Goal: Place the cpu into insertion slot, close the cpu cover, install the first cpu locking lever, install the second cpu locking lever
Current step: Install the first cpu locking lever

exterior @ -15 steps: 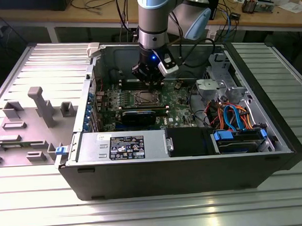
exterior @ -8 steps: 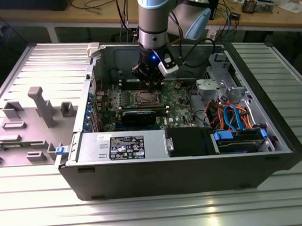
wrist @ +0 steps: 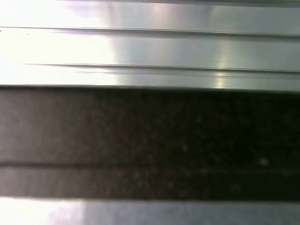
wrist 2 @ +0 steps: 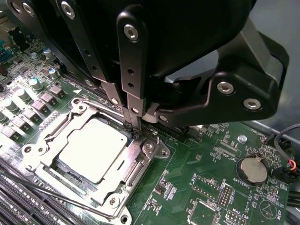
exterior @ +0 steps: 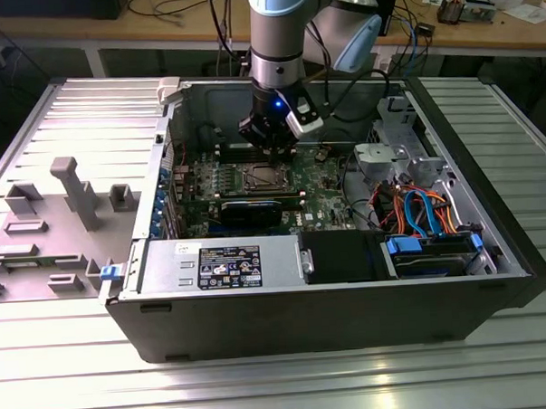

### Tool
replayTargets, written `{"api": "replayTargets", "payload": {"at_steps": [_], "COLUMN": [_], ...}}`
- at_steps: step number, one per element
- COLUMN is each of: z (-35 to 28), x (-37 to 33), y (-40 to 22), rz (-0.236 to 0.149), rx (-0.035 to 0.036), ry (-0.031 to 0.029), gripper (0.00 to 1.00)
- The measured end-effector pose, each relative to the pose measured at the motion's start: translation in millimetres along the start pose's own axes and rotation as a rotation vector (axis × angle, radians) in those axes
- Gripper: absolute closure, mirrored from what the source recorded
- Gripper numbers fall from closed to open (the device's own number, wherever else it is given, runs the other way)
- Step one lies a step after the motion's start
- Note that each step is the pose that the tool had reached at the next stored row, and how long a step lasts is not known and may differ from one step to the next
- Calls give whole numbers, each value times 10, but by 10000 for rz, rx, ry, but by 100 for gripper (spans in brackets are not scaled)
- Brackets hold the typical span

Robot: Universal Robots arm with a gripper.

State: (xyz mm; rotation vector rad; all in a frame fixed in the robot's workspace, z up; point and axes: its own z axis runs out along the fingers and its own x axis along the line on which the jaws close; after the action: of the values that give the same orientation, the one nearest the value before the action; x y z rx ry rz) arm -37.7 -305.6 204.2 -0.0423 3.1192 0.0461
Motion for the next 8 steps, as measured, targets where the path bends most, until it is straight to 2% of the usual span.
{"api": "replayTargets", "payload": {"at_steps": [2,6,7,8], "z": [17,27,24,28], "x": [0,-2,-1,-2], "y": [-1,0,-3,0], "rz": [0,2,1,4], "rx": [37,31,-36,-143], "ry": [5,3,6,5], "gripper": [89,89,89,89]}}
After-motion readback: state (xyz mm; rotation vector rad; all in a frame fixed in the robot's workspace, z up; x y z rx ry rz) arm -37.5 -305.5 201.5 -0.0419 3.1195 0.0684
